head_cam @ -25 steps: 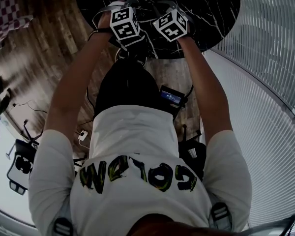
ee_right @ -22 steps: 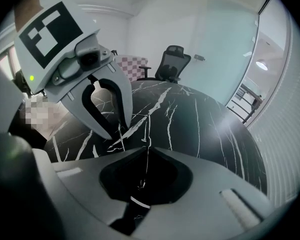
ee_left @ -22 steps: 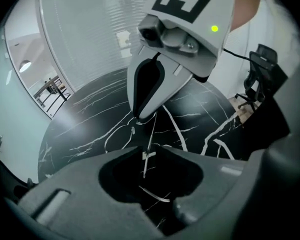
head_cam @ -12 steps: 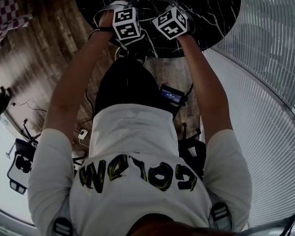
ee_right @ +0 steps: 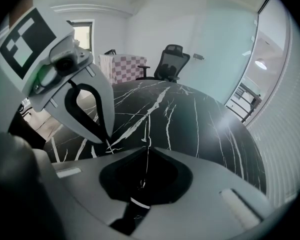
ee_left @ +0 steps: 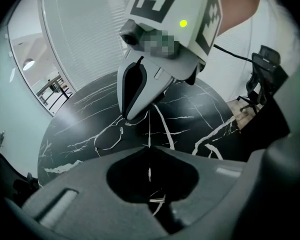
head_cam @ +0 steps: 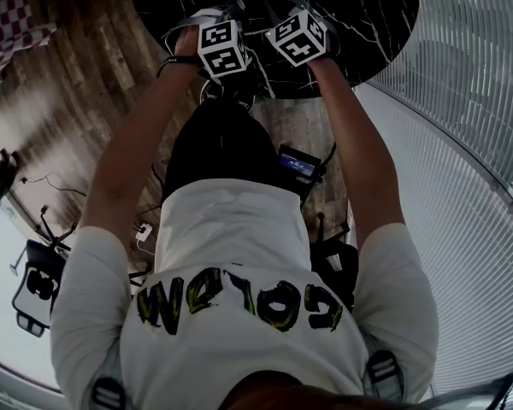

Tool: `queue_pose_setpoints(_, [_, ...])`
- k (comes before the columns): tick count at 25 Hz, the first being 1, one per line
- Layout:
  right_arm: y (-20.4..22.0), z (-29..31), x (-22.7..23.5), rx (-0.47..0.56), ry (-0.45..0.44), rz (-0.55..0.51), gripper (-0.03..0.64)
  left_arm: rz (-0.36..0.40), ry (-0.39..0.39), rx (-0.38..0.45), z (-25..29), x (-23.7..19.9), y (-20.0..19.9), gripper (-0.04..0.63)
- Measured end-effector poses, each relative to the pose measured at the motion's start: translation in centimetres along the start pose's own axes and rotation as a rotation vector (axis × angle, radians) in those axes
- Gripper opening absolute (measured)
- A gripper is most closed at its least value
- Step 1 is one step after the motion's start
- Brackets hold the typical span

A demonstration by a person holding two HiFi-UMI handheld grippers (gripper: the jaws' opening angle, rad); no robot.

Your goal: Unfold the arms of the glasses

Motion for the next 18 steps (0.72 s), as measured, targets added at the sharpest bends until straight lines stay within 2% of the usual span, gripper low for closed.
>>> queue_pose_setpoints(18, [-0.4,0.1,0.0,-0.003,-0.005,0.009,0.009,-0.145,-0.040,0.012,-1.4,1.7,-0.3,0.006])
Point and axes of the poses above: the fingertips, and each gripper's own axes: z forward along the fingers, x to its right, y out of its underside, the point moved 4 cm from there along -z, backward along the fingers, and after that the axes turned 5 degrees about -z, right-handed, at the moved point
